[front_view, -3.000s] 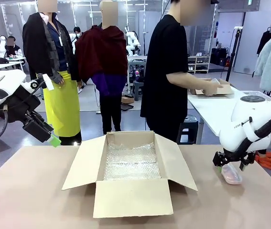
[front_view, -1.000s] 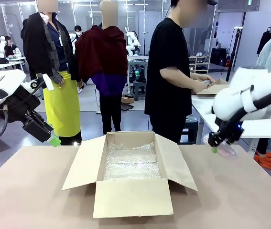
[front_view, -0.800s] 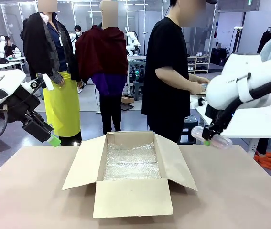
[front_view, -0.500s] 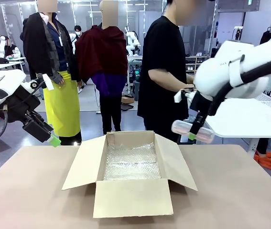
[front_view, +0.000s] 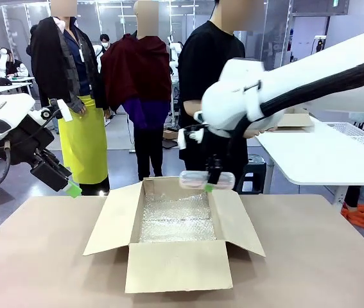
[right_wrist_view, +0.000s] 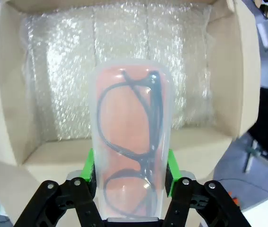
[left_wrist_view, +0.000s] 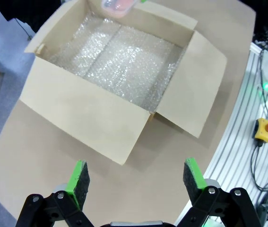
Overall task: Pack the glasses set securely to prepare it for shipping.
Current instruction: Place the Glasses case inside the Package Box.
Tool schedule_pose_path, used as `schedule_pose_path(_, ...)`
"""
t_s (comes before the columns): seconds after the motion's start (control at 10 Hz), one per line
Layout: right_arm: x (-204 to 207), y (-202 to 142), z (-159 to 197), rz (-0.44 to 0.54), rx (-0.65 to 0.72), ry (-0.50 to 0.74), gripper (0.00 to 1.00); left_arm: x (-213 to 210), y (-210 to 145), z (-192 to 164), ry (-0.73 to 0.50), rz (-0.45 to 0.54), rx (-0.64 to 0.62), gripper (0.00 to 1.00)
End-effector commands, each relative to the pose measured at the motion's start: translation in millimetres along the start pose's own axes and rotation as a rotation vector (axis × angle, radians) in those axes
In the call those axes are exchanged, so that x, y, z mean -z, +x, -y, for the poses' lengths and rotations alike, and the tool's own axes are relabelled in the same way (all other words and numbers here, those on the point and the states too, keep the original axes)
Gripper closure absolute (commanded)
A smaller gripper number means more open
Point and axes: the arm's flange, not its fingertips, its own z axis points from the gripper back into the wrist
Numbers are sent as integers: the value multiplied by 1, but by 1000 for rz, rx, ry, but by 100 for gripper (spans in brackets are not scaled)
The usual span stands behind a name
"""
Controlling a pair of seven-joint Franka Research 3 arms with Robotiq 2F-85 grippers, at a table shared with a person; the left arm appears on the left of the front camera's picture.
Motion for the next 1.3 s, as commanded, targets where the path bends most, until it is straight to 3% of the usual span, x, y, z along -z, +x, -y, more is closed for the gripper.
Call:
schedule_pose_path(0.0, 21, 37, 23, -49, -13, 2, 66, -1, -1, -1, -11, 5, 13, 0)
schedule_pose_path(0.4, 106, 64, 44, -115, -33, 17, 66, -1, -1, -1, -11, 5, 13, 0)
schedule_pose_path(0.8, 147, 66, 59, -90, -3, 35, 66, -1, -1, -1, -11, 5, 13, 0)
schedule_pose_path(0.9, 148, 66, 59, -86, 2, 48, 32, -1, -1, -1, -11, 5, 13, 0)
schedule_pose_path(1.1, 146, 64, 60, -92, 8, 41, 4, -1, -1, -1, -11, 5, 13, 0)
schedule_pose_path(1.2, 145, 63, 59, -93, 12, 35, 0, -1, -1, -1, -11, 5, 13, 0)
